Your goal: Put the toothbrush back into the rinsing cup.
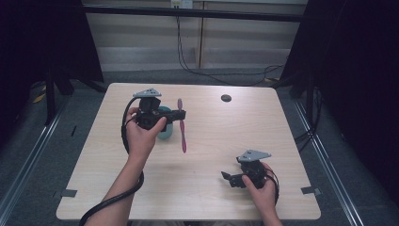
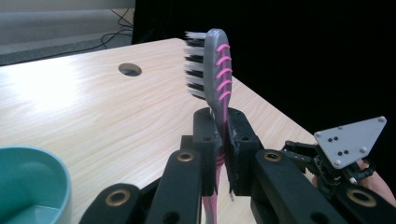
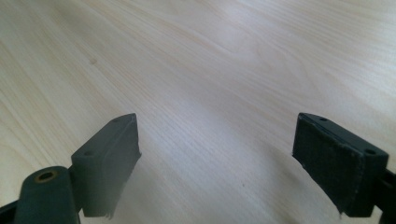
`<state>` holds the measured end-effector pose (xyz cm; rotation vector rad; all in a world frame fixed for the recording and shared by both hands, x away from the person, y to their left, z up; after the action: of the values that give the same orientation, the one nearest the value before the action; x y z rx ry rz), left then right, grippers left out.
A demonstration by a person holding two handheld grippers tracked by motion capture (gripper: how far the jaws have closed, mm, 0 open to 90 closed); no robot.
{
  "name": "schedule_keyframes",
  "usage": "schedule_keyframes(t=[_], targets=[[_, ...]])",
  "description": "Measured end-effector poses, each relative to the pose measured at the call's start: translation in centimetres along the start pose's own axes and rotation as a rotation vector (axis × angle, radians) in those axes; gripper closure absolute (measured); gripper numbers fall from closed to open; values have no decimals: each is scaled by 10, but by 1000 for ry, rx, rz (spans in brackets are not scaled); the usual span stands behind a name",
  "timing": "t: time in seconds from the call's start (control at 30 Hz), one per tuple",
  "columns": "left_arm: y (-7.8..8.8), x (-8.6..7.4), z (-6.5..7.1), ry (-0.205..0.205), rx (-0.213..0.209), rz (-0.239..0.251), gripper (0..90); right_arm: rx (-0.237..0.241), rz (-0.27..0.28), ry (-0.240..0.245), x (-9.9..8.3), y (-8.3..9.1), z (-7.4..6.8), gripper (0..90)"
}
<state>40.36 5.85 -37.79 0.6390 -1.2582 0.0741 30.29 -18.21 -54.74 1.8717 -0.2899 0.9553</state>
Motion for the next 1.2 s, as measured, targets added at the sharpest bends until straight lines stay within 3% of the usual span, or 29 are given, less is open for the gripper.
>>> schedule_keyframes(t=[0.17,0.33,1.2], targets=[[6,6,-7,-2,23,5,846,-6,-14,-10,-8,0,5,145],[12,13,-13,-4,40,11,846,-21,-34,15,-14,0,6,141],[25,46,-38,-7,105,59,845,-27,-38,28,-14,-1,7,131]])
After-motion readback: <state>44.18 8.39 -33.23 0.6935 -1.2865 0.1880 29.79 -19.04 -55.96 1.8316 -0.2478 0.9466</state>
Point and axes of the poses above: each handheld gripper's, and its own axes: y roughly backward along the jaws, x roughly out of its top, z roughly to its right, the point moved 7 cm from there along -y, roughly forward along the jaws, and after that the axes turned 12 degrees about -y, right-handed, at the moved point
